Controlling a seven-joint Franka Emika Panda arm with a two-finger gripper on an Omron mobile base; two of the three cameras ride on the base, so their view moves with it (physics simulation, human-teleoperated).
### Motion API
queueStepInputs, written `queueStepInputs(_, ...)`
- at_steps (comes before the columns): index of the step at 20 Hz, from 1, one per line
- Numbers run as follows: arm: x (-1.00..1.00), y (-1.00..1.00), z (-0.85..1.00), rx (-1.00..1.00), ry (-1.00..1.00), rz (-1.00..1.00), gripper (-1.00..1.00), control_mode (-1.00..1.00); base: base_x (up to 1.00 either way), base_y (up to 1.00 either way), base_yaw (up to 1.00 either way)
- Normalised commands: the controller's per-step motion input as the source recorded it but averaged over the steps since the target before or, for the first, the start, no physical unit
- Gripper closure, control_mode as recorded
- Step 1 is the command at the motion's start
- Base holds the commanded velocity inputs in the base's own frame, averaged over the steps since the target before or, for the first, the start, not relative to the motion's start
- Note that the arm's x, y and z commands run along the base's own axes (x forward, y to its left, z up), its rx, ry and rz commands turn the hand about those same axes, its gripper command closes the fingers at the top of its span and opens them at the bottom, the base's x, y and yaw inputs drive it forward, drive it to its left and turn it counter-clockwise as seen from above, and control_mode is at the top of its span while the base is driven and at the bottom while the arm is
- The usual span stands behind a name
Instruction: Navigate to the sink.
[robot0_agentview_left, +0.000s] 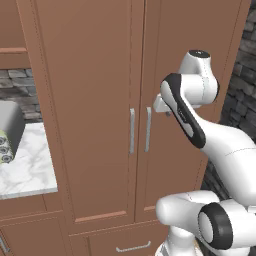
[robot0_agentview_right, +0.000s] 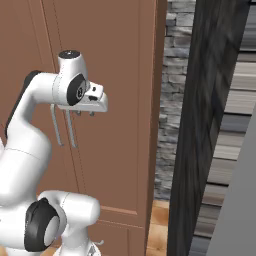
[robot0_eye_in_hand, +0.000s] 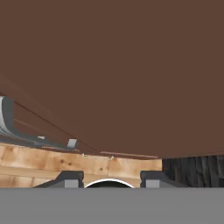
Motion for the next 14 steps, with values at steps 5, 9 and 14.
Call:
queueStepInputs(5, -0.28, 0.00, -0.03, 0.00, 0.00, 0.00, -1.00, -1.00, 0.00, 0.00, 0.00)
queueStepInputs(9, -0.55, 0.00, -0.21, 0.00, 0.00, 0.00, -1.00, -1.00, 0.00, 0.00, 0.00)
queueStepInputs(14, -0.51, 0.01, -0.42, -0.02, 0.00, 0.00, -1.00, -1.00, 0.00, 0.00, 0.00)
